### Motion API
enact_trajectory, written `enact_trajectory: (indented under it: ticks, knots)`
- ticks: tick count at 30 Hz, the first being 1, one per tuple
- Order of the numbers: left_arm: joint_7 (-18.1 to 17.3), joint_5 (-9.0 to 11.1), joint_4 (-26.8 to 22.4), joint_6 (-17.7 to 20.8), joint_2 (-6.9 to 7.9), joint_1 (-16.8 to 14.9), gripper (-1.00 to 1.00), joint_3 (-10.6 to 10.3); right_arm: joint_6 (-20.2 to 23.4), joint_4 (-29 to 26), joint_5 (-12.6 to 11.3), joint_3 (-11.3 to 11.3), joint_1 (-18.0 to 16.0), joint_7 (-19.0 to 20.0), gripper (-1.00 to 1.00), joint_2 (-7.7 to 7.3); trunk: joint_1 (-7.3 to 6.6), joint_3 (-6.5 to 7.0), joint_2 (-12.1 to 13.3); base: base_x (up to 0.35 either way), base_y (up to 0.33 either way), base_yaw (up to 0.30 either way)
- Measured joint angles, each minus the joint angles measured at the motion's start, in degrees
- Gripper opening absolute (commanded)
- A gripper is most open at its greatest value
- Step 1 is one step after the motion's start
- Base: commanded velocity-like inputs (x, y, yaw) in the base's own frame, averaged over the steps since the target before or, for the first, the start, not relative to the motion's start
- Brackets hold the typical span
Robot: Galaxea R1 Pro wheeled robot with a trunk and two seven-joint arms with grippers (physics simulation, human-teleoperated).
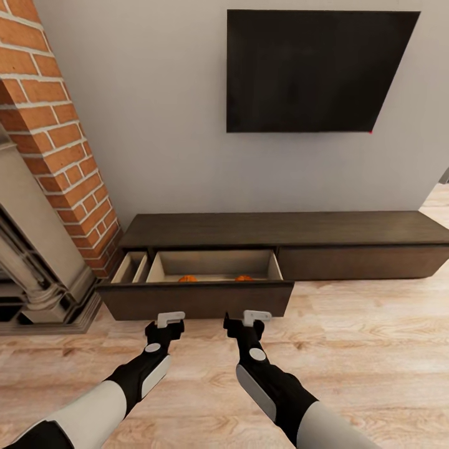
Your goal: Place each of the two pumpkins and all three candles from the living room inside a cabinet in the living room (use any cabinet), then make sure every cabinet is closed, and position the cauldron so it is next to a table in the living room.
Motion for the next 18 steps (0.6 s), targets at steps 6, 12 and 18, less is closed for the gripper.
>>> enact_trajectory:
  ticks: [6, 12, 18]
  knots:
    - [0.0, 0.0, -0.1, -0.6, 0.17, 0.0, 1.00, 0.1, 0.2, 0.5, 7.8, 0.0, 0.0, -0.7, 1.00, 0.18, 1.32, -1.08, -2.4, 0.000, 0.000, 0.000]
    - [0.0, -0.1, -0.2, -2.9, 0.12, -0.1, 1.00, 0.1, 0.6, 0.7, 18.1, -0.4, 0.0, -0.8, 1.00, 0.18, 2.64, -2.15, -4.8, 0.000, 0.000, 0.000]
    - [0.0, -1.7, -0.2, -3.2, 0.22, -0.1, 1.00, 0.1, 1.2, 0.8, 18.7, -0.9, 0.0, -0.5, 1.00, -0.03, 3.95, -3.23, -7.2, 0.000, 0.000, 0.000]
